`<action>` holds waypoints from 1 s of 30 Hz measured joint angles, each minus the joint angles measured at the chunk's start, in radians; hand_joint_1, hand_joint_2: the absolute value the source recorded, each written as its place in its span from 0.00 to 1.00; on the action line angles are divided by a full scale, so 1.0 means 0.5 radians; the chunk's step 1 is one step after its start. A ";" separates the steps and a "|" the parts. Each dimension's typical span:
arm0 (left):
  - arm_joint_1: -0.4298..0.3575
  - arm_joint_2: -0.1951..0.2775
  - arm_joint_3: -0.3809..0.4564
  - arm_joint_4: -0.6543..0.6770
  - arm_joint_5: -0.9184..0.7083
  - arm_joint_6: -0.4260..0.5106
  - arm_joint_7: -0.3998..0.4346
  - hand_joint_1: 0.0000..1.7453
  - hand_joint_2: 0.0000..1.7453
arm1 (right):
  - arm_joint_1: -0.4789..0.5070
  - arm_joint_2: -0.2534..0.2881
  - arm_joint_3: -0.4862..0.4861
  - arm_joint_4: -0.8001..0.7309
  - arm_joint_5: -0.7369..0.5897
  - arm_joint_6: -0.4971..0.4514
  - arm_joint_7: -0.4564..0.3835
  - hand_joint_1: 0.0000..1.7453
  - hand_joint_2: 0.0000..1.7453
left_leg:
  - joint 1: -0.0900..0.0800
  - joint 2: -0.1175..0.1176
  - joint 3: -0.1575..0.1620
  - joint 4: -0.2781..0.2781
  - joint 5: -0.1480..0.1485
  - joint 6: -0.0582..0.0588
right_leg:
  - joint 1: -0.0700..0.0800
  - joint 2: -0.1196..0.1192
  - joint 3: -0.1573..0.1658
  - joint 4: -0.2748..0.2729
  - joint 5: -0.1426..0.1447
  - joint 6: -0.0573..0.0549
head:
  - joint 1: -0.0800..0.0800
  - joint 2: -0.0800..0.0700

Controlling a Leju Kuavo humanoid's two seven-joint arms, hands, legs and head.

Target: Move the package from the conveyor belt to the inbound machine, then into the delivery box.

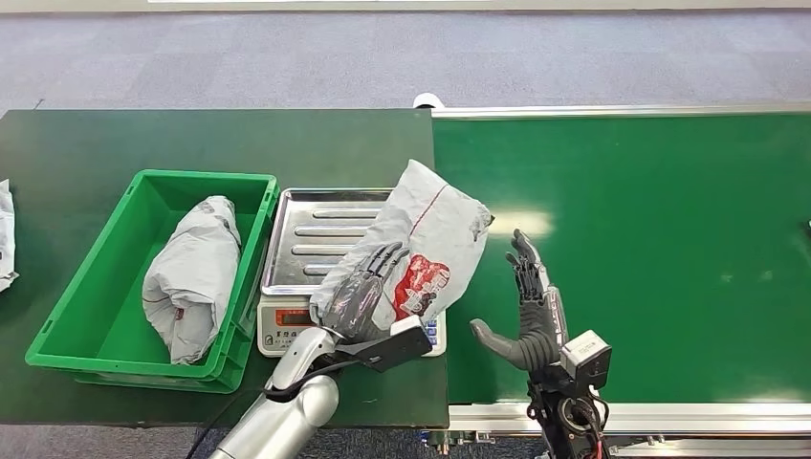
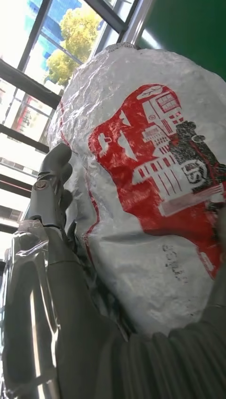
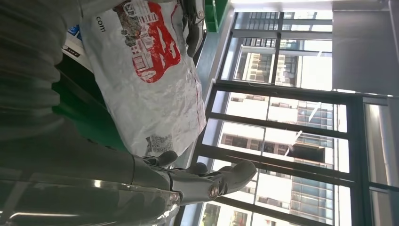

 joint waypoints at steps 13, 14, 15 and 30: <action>0.060 -0.060 0.109 0.001 0.025 0.442 -0.129 1.00 1.00 | -0.002 0.051 -0.082 0.024 0.039 0.023 0.000 0.00 1.00 | 0.000 0.000 0.000 0.000 0.000 0.000 | 0.000 0.000 0.000 0.000 0.000 0.000 | 0.000 0.000; 0.065 -0.063 0.115 0.001 0.035 0.478 -0.144 1.00 1.00 | -0.003 0.052 -0.085 0.027 0.039 0.023 0.000 0.00 1.00 | 0.000 0.000 0.000 0.000 0.000 0.000 | 0.000 0.000 0.000 0.000 0.000 0.000 | 0.000 0.000; 0.070 -0.066 0.120 0.001 0.046 0.512 -0.160 1.00 1.00 | -0.004 0.054 -0.087 0.031 0.039 0.023 0.000 0.00 1.00 | 0.000 0.000 0.000 0.000 0.000 0.000 | 0.000 0.000 0.000 0.000 0.000 0.000 | 0.000 0.000; 0.282 -0.195 0.722 -0.739 0.211 0.700 -0.912 1.00 1.00 | -0.015 0.057 -0.052 0.090 -0.081 -0.083 0.000 0.00 1.00 | 0.001 0.003 -0.001 0.000 0.000 0.000 | 0.002 0.004 -0.002 0.001 0.000 0.000 | 0.000 0.000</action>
